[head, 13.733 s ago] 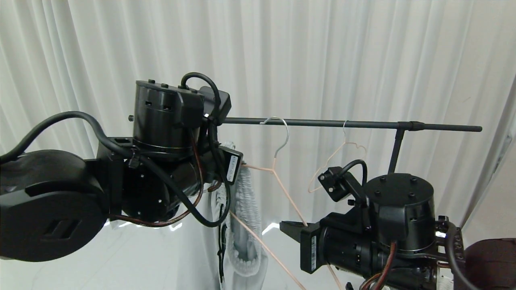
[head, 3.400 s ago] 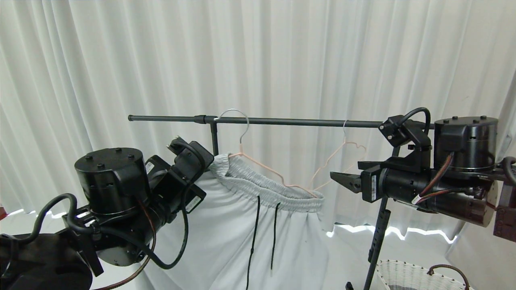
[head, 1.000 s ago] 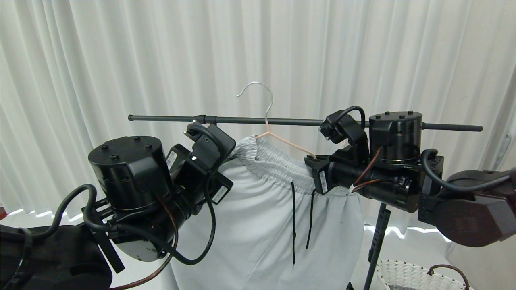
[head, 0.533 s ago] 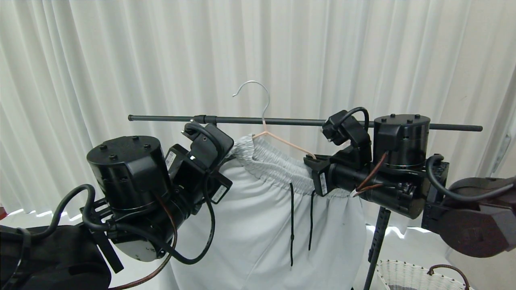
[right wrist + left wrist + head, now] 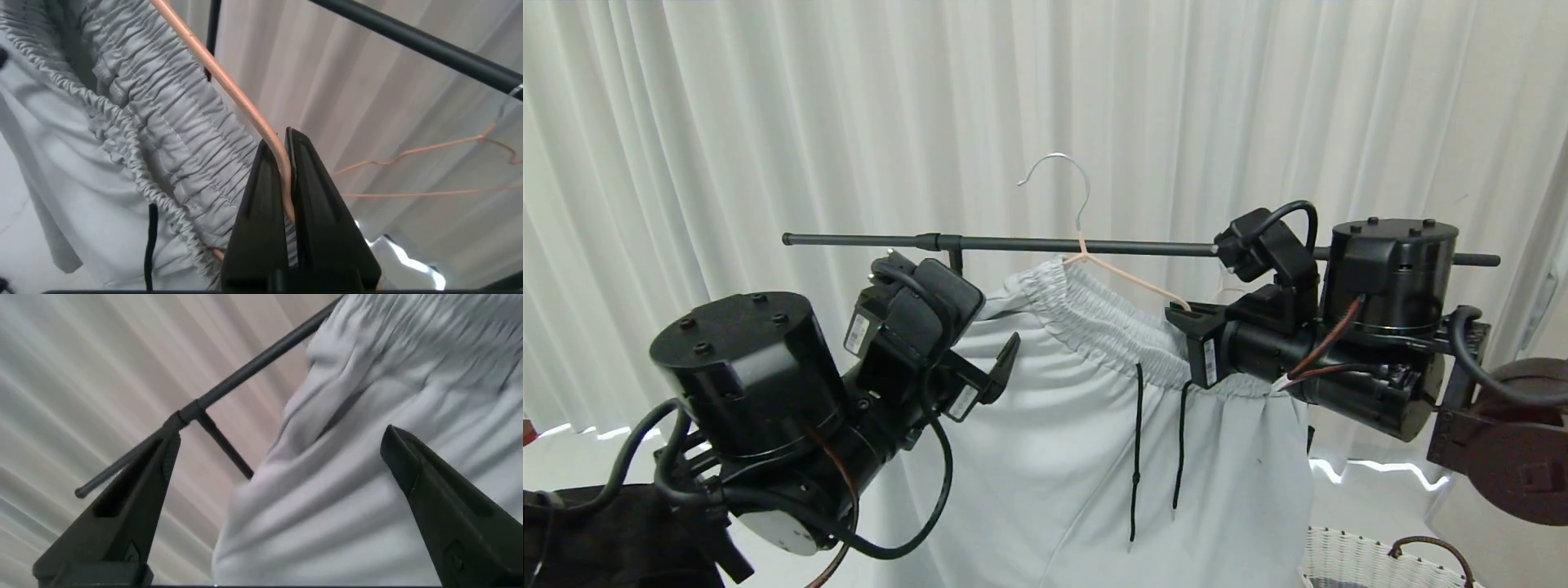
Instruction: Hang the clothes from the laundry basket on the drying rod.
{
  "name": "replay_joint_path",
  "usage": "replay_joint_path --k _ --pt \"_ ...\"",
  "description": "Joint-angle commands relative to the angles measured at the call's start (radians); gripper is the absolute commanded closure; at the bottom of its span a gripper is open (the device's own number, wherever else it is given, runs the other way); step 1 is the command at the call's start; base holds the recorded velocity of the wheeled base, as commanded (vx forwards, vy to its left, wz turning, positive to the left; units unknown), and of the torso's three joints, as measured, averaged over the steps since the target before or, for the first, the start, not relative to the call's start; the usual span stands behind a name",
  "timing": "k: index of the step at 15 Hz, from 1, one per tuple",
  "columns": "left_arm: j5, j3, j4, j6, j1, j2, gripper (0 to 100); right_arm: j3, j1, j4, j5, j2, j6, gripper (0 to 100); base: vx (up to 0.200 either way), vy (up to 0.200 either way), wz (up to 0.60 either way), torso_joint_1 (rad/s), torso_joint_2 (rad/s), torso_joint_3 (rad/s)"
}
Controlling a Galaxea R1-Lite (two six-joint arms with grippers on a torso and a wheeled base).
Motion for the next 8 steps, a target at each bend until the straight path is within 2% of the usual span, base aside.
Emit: replay_joint_path --k 1,3,5,6,7,8 --pt "0.002 0.064 0.001 -0.016 0.002 -0.077 0 0.033 -0.021 -0.001 0.002 -0.052 0.0 100 0.0 0.0 0.0 0.0 0.0 0.0" --pt "0.007 0.13 0.001 -0.062 0.027 -0.161 0 0.095 -0.026 -0.024 0.002 -0.098 0.001 100 0.0 0.0 0.0 0.0 0.0 0.0" --pt "0.0 0.196 0.004 -0.103 0.091 -0.218 0 0.144 -0.026 -0.07 0.005 -0.128 -0.002 100 0.0 0.0 0.0 0.0 0.0 0.0" --pt "-0.013 0.268 0.002 -0.166 0.143 -0.229 0 0.167 -0.027 -0.094 0.011 -0.148 -0.002 100 0.0 0.0 0.0 0.0 0.0 0.0" --pt "-0.044 0.328 0.002 -0.232 0.155 -0.227 0 0.17 -0.03 -0.096 0.011 -0.151 -0.002 100 0.0 0.0 0.0 0.0 0.0 0.0" --pt "-0.059 0.351 0.002 -0.264 0.155 -0.225 0 0.17 -0.03 -0.096 0.013 -0.156 -0.002 100 0.0 0.0 0.0 0.0 0.0 0.0"
